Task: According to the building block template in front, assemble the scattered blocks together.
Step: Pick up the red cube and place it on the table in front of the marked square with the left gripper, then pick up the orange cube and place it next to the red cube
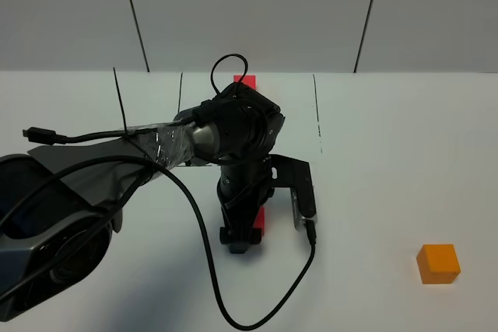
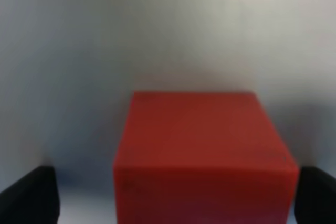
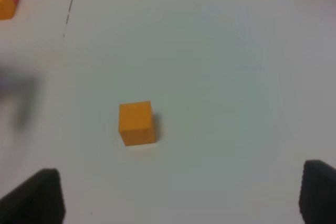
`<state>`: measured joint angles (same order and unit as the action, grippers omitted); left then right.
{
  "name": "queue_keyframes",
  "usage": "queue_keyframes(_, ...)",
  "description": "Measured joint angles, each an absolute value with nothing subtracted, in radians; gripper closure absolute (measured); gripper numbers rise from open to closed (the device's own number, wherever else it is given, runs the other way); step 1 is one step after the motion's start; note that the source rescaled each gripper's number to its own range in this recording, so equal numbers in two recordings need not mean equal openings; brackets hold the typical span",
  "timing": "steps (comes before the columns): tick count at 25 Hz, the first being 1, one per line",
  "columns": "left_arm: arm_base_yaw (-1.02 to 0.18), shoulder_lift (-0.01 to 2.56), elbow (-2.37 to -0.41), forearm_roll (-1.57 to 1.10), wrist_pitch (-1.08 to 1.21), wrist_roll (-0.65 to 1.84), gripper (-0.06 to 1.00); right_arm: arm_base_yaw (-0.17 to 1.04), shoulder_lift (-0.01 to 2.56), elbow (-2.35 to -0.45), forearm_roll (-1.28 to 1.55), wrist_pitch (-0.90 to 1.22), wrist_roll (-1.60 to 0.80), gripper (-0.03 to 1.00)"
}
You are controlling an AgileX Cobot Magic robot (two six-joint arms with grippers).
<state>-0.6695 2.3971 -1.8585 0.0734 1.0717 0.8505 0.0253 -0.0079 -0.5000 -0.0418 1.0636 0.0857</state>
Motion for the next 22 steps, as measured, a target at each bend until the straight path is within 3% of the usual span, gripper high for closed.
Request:
queue_keyframes(14, -0.67, 2.24, -1.858, 0.009, 1.148, 0.843, -0.04, 0.025, -0.008, -0.5, -0.042, 1.064, 0.086, 0.18)
queue_keyframes(22, -0.67, 2.081, -1.858, -0.011, 1.124, 0.716, -0.03, 0.025, -0.008, -0.5, -0.042, 1.064, 0.086, 0.18)
